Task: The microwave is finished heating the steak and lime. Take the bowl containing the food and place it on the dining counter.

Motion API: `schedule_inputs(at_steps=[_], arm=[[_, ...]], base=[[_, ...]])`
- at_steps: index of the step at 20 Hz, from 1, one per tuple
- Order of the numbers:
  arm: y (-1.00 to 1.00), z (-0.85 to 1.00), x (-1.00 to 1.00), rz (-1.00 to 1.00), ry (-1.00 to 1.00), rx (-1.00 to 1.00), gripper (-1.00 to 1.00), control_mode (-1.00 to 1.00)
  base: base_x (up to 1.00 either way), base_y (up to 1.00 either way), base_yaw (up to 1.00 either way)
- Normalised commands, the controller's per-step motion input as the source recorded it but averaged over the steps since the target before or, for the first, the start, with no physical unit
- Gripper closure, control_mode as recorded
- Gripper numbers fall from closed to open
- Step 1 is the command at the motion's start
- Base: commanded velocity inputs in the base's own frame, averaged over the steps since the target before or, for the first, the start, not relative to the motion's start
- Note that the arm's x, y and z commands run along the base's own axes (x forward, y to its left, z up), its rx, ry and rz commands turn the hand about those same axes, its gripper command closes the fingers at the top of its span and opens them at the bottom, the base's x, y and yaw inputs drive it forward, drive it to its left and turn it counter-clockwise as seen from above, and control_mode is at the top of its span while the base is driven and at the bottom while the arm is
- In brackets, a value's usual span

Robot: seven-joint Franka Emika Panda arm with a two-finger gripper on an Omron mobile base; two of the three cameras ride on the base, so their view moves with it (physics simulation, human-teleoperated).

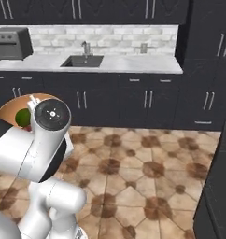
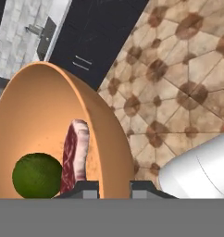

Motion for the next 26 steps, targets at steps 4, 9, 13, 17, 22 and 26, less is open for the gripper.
schedule_inputs(at_steps=[4,9,13,17,22,26], arm=[[0.0,0.0,0.0,0.0,0.0,0.0,1.0,1.0],[0.0,0.0,0.0,0.0,0.0,0.0,1.0,1.0],[0.0,0.0,0.0,0.0,0.0,0.0,1.0,1.0],[0.0,0.0,0.0,0.0,0.0,0.0,1.0,1.0],[0.0,0.0,0.0,0.0,0.0,0.0,1.0,1.0],[0.0,0.0,0.0,0.0,0.0,0.0,1.0,1.0]], base=[[0.68,0.21,0.38],[0.62,0.01,0.54],[0.74,0.0,0.62],[0.75,0.0,0.68],[0.82,0.0,0.69],[0.71,-0.22,0.77]])
